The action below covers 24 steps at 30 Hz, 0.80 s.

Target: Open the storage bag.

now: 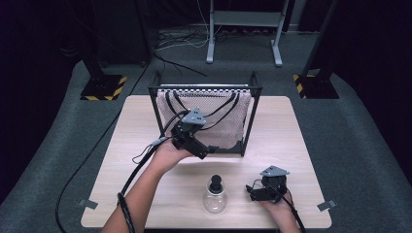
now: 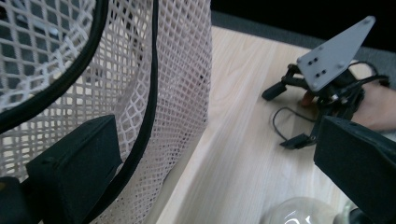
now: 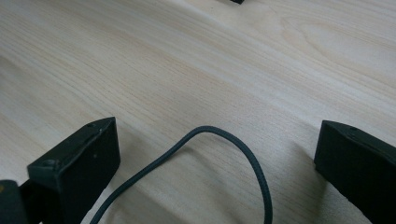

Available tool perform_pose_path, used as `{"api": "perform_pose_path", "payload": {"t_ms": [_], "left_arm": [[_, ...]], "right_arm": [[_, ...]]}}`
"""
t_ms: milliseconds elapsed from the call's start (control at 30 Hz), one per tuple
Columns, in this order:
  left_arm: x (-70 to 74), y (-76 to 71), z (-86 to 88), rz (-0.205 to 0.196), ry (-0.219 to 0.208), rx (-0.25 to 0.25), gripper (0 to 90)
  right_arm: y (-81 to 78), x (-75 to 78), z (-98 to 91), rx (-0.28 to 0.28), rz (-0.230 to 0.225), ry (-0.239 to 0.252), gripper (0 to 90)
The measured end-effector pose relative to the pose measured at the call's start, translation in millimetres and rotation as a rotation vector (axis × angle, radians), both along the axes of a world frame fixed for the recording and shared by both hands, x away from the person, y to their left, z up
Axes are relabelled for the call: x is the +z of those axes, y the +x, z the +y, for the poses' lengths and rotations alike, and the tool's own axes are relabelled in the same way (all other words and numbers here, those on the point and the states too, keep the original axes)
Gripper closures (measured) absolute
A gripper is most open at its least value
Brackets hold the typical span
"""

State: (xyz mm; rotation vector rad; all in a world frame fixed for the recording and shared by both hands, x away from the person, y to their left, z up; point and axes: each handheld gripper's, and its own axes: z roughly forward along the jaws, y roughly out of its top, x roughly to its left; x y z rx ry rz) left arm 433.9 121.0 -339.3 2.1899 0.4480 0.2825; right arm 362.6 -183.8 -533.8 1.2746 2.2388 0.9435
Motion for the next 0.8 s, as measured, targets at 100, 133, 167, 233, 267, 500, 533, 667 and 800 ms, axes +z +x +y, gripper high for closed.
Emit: {"api": "perform_pose_path", "payload": {"t_ms": [100, 133, 167, 233, 267, 500, 533, 667, 800], "left_arm": [[-3.8, 4.5, -2.5, 0.017, 0.010, -0.006, 0.1], [-5.3, 5.5, -3.3, 0.020, 0.015, -0.008, 0.1], [-5.9, 6.3, -3.7, 0.024, 0.020, -0.013, 0.1], [-6.3, 8.2, -5.7, 0.038, 0.046, -0.032, 0.1], [-6.5, 9.2, -6.3, 0.043, 0.061, -0.034, 0.1], [-6.8, 9.9, -7.4, 0.071, 0.144, -0.069, 0.0], [-6.9, 9.5, -7.1, 0.070, 0.152, -0.072, 0.1], [-8.7, 8.1, -5.5, 0.076, 0.146, -0.081, 0.3], [-8.7, 3.7, -6.7, 0.081, 0.142, -0.109, 0.4]], "right_arm": [[-0.2, 0.0, 0.1, -0.002, 0.000, 0.000, 0.0], [-0.3, 0.0, 0.1, -0.002, 0.000, 0.000, 0.0], [-0.4, 0.0, 0.3, -0.003, 0.002, 0.001, 0.0], [-0.3, 0.0, 0.1, -0.002, 0.001, 0.000, 0.0], [-0.3, 0.0, 0.1, -0.002, 0.001, 0.000, 0.0], [-0.3, 0.0, 0.1, -0.002, 0.001, 0.000, 0.0], [-0.3, 0.0, 0.1, -0.002, 0.001, 0.000, 0.0], [-0.3, 0.0, 0.1, -0.002, 0.001, 0.000, 0.0], [-0.3, 0.0, 0.1, -0.002, 0.001, 0.000, 0.0]]}}
